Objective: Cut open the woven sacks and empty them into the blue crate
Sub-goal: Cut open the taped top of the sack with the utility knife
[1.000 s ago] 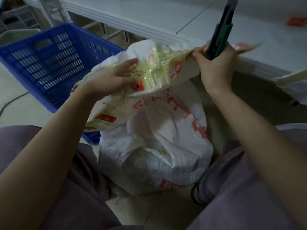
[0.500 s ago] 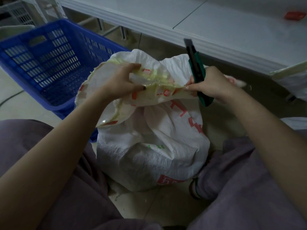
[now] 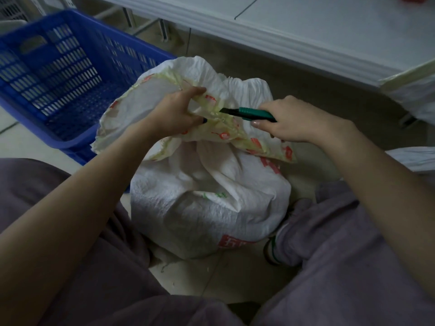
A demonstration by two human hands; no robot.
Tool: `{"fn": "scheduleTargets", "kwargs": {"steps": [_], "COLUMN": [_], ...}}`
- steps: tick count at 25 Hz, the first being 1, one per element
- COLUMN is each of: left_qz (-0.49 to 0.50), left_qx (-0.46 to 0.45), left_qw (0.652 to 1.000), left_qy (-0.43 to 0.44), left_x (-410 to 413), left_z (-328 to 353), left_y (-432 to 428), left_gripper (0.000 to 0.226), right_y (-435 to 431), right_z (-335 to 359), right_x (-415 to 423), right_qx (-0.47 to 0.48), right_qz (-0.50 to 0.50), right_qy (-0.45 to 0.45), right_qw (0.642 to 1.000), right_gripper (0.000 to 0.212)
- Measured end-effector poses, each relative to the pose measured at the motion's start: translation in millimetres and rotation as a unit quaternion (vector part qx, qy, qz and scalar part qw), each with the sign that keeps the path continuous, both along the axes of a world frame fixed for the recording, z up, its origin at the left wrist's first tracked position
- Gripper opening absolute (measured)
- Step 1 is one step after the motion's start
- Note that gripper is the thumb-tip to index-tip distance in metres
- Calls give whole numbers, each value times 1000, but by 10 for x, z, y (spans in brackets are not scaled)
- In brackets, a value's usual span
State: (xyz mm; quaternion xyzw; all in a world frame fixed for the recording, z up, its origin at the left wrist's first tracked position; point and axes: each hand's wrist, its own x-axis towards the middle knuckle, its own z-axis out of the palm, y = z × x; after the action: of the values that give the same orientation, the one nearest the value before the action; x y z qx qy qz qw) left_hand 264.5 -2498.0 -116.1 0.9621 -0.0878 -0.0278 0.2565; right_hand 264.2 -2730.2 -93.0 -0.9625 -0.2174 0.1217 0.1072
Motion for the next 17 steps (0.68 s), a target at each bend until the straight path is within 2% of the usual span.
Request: {"fn": "scheduleTargets", "kwargs": {"steps": [6, 17], "left_qz": [4, 10], "left_qx": [1, -12], "left_qw": [1000, 1000], "left_qy": [-4, 6], "left_x": [-19, -26], "left_z": [36, 95], "left_y": [5, 12], "left_gripper": [64, 66], "right_y": [113, 143], "right_z": [-92, -121], "right_x": [29, 35], "right_qx": [-71, -85], "right_qz": [23, 26], "right_qy": [-98, -111], "right_qw": [992, 990], "right_gripper": [19, 24]}}
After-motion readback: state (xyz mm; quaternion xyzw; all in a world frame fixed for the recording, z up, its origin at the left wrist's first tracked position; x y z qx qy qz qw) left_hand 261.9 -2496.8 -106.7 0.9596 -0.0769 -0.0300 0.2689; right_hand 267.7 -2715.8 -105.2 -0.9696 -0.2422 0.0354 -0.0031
